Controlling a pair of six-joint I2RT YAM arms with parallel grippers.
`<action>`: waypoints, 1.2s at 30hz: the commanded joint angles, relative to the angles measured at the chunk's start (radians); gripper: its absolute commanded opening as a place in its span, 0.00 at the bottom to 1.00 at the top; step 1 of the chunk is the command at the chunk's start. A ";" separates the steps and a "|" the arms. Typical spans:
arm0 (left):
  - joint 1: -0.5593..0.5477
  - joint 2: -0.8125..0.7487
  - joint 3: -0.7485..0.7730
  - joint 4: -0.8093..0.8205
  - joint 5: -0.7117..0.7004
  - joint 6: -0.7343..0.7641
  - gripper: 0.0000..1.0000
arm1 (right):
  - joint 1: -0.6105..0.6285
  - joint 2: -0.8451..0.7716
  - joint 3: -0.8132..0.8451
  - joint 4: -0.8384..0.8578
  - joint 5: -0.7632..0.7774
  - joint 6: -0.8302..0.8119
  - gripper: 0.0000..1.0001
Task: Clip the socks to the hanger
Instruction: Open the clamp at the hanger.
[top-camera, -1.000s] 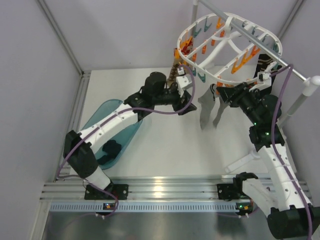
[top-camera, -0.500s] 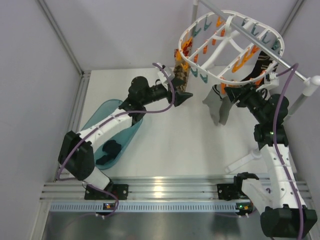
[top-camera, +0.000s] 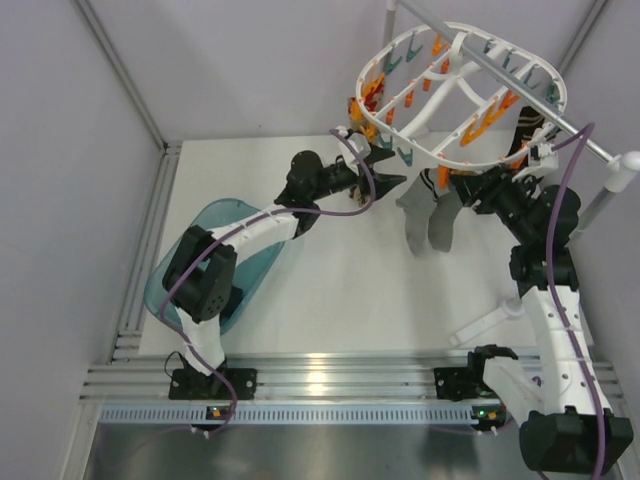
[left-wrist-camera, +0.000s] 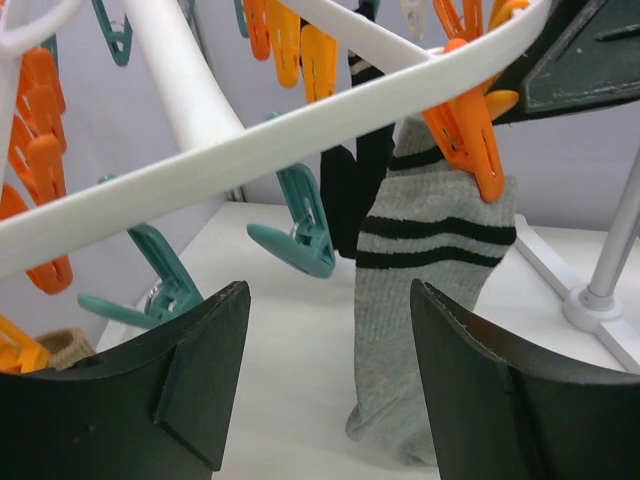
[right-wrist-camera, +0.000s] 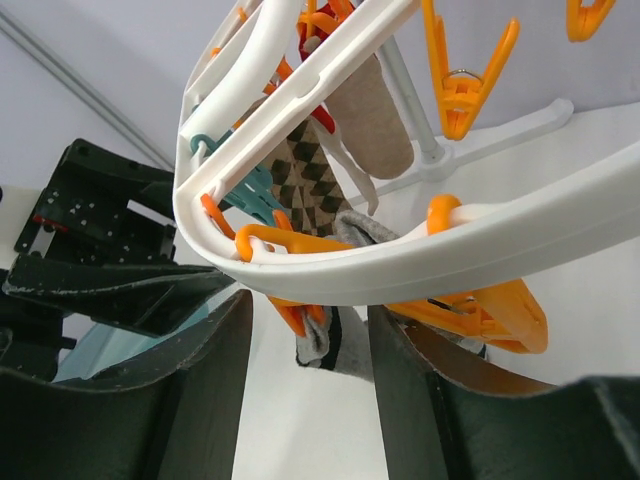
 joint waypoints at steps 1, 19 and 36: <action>-0.012 0.036 0.093 0.139 -0.016 -0.004 0.70 | -0.016 0.010 0.059 0.020 -0.017 -0.025 0.49; -0.036 0.112 0.133 0.162 -0.051 0.010 0.50 | -0.047 0.055 0.065 0.065 -0.050 -0.016 0.49; -0.079 -0.026 0.119 -0.051 -0.049 0.014 0.00 | -0.079 0.083 0.120 0.062 -0.098 -0.058 0.51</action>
